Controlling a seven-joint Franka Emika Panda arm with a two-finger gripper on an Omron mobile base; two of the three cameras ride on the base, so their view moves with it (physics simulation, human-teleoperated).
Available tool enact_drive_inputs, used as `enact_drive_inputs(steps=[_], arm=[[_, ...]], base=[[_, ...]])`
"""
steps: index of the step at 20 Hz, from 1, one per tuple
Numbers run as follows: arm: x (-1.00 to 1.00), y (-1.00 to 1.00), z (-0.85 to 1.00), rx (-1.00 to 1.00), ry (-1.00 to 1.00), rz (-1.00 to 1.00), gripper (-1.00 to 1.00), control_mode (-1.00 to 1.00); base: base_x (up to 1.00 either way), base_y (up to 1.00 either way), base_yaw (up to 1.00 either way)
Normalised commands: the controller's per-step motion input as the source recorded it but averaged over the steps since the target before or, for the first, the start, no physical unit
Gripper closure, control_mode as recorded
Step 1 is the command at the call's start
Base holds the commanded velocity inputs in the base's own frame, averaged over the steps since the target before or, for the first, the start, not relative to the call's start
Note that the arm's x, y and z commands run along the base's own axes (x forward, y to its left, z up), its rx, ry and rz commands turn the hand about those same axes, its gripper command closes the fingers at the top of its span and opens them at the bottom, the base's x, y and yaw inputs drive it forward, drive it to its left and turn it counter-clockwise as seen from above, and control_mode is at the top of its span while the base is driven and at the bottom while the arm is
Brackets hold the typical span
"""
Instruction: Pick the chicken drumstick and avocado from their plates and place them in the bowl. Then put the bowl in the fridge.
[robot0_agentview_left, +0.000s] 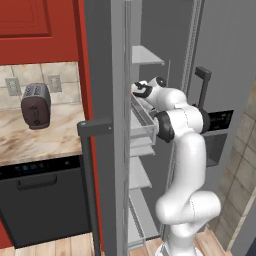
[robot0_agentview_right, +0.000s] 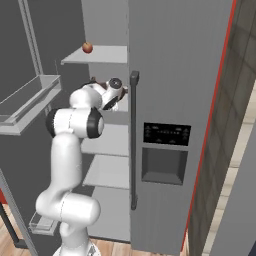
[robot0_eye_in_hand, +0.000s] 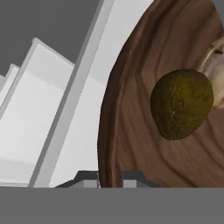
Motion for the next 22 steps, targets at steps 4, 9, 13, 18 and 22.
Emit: enact_drive_inputs(steps=[4,9,13,18,22], arm=[[0.23,0.18,-0.19,0.0,0.0,-0.06,1.0,-1.0],[0.24,0.25,-0.16,0.0,0.0,-0.05,1.0,-1.0],[0.22,0.35,-0.13,0.0,0.0,-0.01,1.0,-1.0],[0.18,0.27,-0.09,0.0,0.0,0.0,1.0,-1.0],[0.26,0.11,-0.1,-0.01,0.0,0.0,1.0,-1.0]], base=[[0.0,0.0,0.0],[0.0,0.0,0.0],[0.0,0.0,0.0],[0.0,0.0,0.0],[0.0,0.0,0.0]])
